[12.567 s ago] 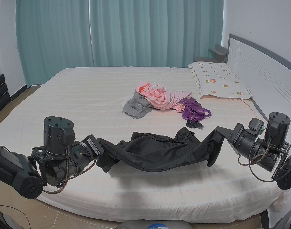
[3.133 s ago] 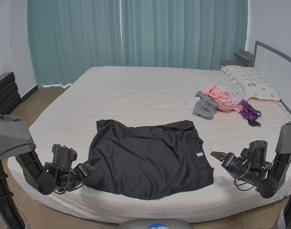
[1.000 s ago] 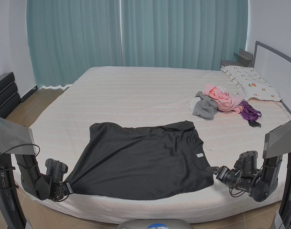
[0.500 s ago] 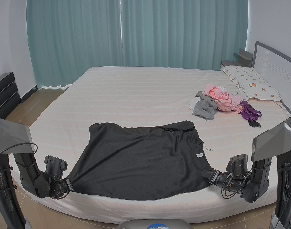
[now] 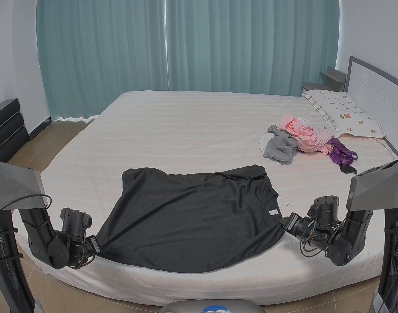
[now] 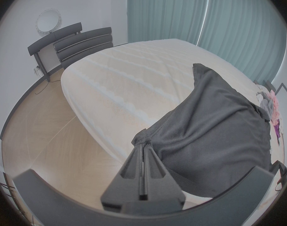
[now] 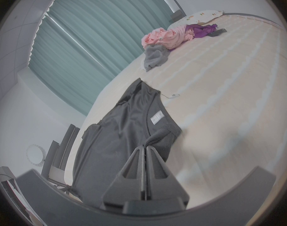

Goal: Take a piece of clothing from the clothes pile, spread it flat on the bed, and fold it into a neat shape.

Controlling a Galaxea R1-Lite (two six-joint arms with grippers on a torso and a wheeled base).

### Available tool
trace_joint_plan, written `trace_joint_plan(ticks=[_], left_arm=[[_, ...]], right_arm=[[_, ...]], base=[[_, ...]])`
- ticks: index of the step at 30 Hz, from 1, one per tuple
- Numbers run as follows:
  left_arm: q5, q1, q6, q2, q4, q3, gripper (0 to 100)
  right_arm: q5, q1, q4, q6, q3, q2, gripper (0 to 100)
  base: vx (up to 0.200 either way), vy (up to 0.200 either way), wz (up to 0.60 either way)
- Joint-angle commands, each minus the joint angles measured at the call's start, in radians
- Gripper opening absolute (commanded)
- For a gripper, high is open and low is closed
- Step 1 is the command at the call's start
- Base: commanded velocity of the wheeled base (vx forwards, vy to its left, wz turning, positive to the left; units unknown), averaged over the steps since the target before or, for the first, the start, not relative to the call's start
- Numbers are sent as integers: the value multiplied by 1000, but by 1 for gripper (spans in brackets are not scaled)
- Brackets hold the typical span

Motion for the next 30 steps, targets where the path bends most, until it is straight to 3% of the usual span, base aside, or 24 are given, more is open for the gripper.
trace_joint_plan(ticks=[1, 10, 22, 23, 30], left_arm=[[0, 3, -24, 4, -12, -24, 0], [-15, 3, -60, 13, -11, -45, 0], [-17, 1, -60, 24, -12, -44, 0], [-17, 1, -60, 26, -12, -44, 0], [-18, 1, -60, 27, -12, -44, 0]], right_arm=[[-4, -14, 90, -1, -149, -16, 0], [-5, -14, 349, 5, -470, 35, 0], [-71, -13, 484, 2, -747, 186, 0], [-71, -13, 484, -1, -751, 196, 100], [-67, -22, 450, 9, -700, 147, 100]], base=[[0, 0, 0], [0, 0, 0], [0, 0, 0], [0, 0, 0], [0, 0, 0]])
